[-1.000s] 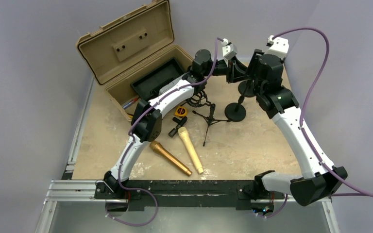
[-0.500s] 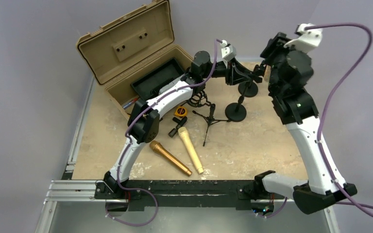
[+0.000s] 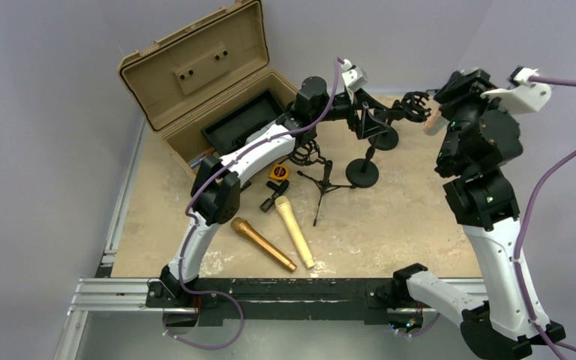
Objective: Remove the microphone from the stand
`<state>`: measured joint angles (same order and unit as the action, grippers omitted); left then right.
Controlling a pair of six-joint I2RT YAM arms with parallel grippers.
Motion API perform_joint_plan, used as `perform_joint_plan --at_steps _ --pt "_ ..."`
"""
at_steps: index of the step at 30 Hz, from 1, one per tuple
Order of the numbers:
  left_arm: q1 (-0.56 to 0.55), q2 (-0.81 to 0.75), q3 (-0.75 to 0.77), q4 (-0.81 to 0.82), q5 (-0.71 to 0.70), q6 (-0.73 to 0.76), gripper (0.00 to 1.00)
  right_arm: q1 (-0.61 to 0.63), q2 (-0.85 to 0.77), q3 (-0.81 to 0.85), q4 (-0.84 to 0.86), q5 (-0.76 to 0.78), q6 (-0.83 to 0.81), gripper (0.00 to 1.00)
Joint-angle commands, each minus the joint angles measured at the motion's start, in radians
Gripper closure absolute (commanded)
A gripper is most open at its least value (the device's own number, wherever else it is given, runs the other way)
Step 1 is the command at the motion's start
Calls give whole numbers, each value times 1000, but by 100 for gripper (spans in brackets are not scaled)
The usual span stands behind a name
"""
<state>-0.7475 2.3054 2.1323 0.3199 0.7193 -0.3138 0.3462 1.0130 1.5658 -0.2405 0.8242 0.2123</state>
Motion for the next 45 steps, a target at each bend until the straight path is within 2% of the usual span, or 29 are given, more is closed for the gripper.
perform_joint_plan --at_steps 1,5,9,17,21,25,30,37,39,43,45 --pt "-4 -134 -20 -22 -37 15 5 -1 -49 -132 -46 2 99 100" --pt "-3 -142 0 -47 -17 7 5 -1 -57 -148 -71 -55 148 100" --pt "6 -207 -41 -70 -31 -44 5 -1 -72 -205 -130 -165 279 100" --pt "8 -467 -118 -389 -308 12 7 -1 -198 -414 -247 -405 493 100" --pt "9 -553 -183 -440 -356 22 8 -2 -302 -560 -187 -622 646 100" --pt "9 -613 -263 -435 -380 10 8 0 -343 -815 -122 -815 813 100" --pt "8 -644 -307 -415 -372 -13 9 -2 -385 -975 -45 -804 918 100" --pt "7 -622 -302 -415 -333 -68 11 -3 -333 -1245 212 -881 1059 100" --pt "5 -629 -303 -414 -325 -71 11 -3 -333 -1273 220 -858 1082 90" --pt "3 -645 -304 -392 -304 -105 11 -4 -360 -1283 202 -774 1144 56" --pt "3 -652 -310 -365 -277 -138 11 -5 -364 -1272 192 -722 1160 49"
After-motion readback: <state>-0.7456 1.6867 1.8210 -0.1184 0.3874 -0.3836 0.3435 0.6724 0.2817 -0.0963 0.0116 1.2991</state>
